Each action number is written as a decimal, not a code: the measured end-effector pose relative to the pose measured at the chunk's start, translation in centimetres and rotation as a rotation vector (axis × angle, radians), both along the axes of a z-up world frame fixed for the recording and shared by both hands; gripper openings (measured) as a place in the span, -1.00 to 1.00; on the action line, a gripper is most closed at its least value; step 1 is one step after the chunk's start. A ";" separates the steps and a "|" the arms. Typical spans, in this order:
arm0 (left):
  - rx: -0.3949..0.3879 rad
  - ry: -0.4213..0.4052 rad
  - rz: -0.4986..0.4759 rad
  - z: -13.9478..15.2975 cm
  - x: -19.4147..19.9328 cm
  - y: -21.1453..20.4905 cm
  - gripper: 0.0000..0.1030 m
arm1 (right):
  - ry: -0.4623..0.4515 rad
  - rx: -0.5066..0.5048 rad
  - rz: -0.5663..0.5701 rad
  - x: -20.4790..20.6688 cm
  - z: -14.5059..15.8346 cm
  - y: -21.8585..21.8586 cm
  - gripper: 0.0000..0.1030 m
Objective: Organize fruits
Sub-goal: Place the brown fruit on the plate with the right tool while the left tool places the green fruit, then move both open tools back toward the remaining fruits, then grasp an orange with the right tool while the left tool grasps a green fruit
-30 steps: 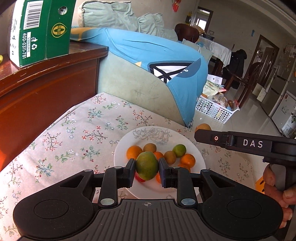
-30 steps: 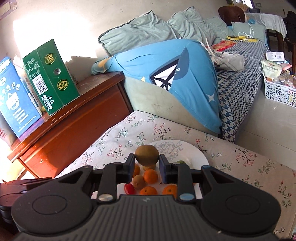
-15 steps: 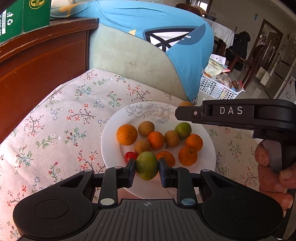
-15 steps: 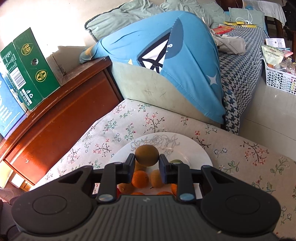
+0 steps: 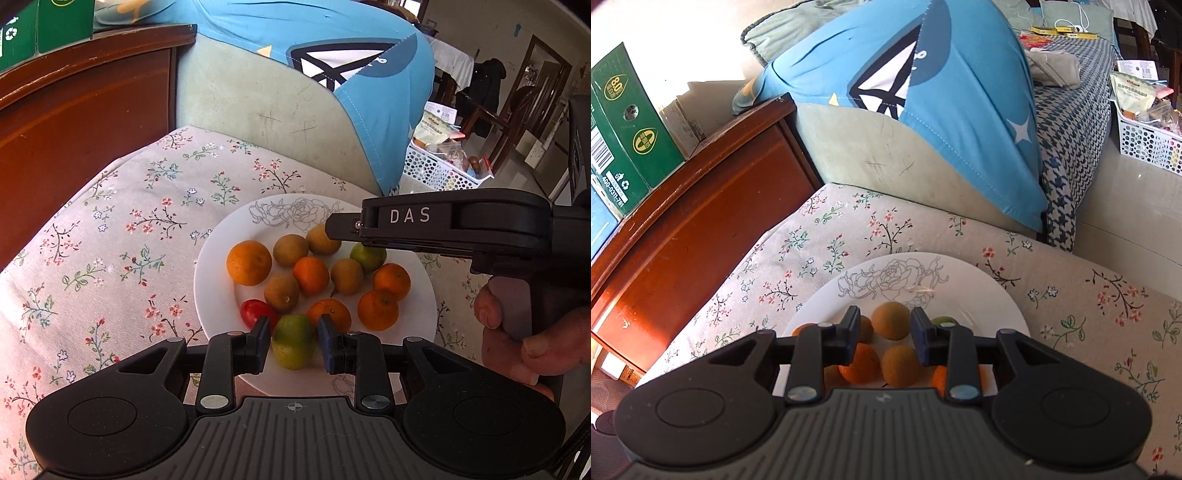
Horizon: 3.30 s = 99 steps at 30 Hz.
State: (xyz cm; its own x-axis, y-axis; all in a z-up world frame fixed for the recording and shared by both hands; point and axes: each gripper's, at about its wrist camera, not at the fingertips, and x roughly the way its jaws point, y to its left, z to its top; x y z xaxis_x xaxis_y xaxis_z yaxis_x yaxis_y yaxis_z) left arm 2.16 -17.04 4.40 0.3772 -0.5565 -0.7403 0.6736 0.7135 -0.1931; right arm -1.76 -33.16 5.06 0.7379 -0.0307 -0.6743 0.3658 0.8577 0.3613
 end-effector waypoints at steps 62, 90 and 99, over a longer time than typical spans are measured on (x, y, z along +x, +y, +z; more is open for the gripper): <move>0.124 -0.036 0.265 1.9 0.4 16.8 0.81 | 0.063 0.018 0.287 -5.8 -2.6 16.4 -0.25; 0.183 -0.076 -0.042 -1.4 -3.7 11.9 -0.08 | 0.060 0.030 0.185 -8.6 -1.2 12.8 -0.46; 0.167 -0.062 -0.050 -1.9 -3.4 11.6 -0.34 | 0.063 0.034 0.187 -8.5 -1.3 12.8 -0.46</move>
State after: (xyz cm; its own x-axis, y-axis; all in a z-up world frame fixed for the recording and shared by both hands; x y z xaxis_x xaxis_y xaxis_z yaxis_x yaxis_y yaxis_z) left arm -1.24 -5.40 2.48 0.3999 -0.4468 -0.8003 0.7158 0.6976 -0.0319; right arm -10.26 -20.35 3.75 0.6847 0.1269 -0.7177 0.2238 0.9006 0.3727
